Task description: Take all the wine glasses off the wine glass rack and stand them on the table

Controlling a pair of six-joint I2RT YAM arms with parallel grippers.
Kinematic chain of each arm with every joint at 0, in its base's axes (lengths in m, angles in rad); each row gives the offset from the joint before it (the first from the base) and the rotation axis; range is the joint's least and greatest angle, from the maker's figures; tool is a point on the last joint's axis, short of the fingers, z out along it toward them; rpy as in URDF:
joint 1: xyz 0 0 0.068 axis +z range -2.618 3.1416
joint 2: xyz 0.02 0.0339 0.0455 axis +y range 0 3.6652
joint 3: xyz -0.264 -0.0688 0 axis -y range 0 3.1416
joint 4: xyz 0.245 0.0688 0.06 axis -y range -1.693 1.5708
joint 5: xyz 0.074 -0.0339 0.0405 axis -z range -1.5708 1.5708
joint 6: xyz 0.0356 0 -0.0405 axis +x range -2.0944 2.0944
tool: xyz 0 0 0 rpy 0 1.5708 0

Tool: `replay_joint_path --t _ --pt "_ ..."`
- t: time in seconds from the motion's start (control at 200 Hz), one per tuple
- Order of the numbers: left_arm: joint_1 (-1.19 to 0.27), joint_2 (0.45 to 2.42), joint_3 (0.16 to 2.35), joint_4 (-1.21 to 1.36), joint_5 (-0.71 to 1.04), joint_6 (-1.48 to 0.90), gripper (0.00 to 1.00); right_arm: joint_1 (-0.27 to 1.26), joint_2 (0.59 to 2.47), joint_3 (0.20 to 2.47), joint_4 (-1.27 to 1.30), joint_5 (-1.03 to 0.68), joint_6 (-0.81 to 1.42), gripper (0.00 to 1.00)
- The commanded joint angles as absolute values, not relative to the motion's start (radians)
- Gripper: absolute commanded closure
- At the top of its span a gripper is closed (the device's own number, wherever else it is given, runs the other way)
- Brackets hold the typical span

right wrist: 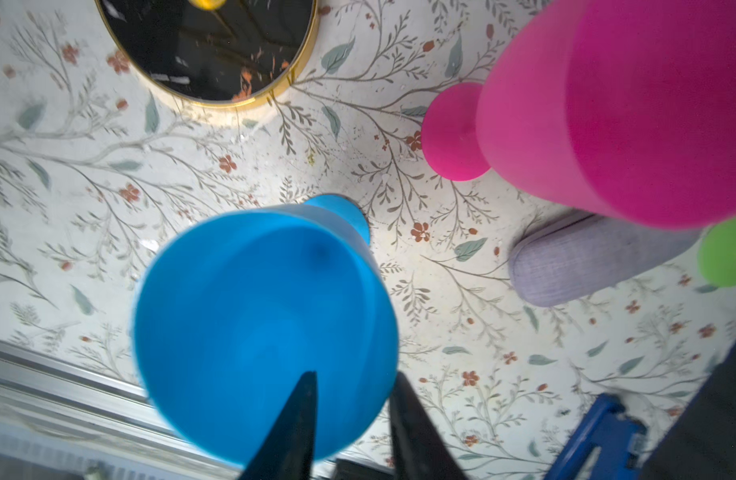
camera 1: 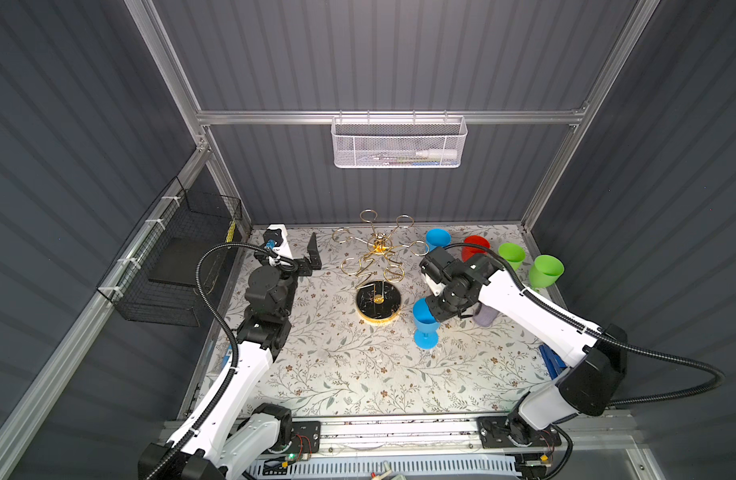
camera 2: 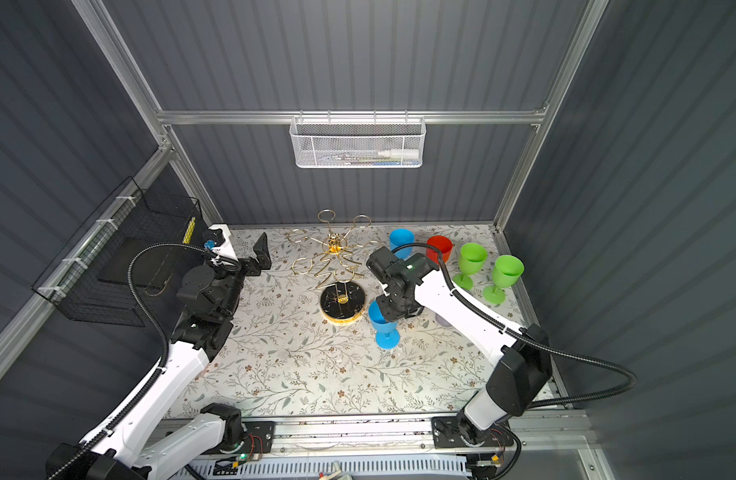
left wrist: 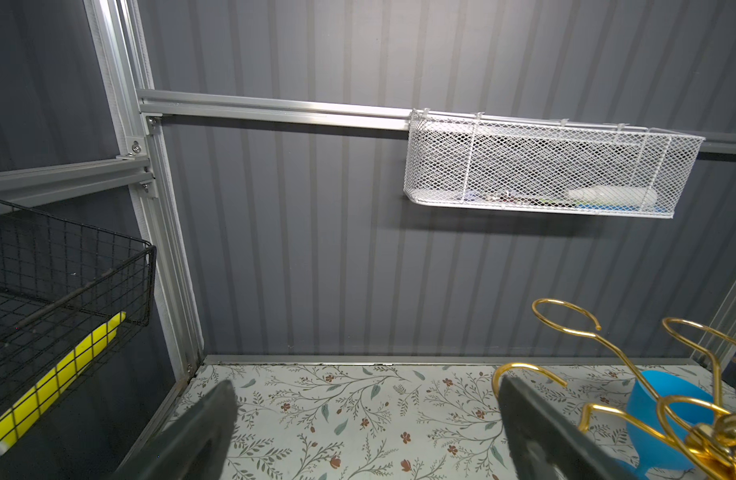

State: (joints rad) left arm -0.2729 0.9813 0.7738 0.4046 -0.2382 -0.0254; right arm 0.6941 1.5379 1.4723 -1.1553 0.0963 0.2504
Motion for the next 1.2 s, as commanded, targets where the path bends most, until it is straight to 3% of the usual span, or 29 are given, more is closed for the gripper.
replay_joint_path --t 0.0,0.29,0.56,0.905,1.196 --pt "-0.267 0.968 0.761 0.411 -0.261 -0.001 0.0 0.666 1.452 1.471 -1.099 0.038 0.249 0.51" --pt "-0.267 0.966 0.751 0.417 -0.274 0.002 0.0 0.571 1.138 1.252 -0.814 0.0 0.247 0.3" --pt "-0.266 0.959 0.674 0.463 -0.302 -0.006 0.0 0.328 0.796 0.913 -0.409 0.017 0.222 0.15" --pt "-0.26 1.007 0.378 0.645 -0.461 0.005 0.0 0.204 0.795 0.621 -0.072 0.17 0.167 0.07" --pt "-0.235 1.062 0.214 0.754 -0.489 -0.026 0.0 0.131 0.884 0.449 0.252 0.212 0.118 0.02"
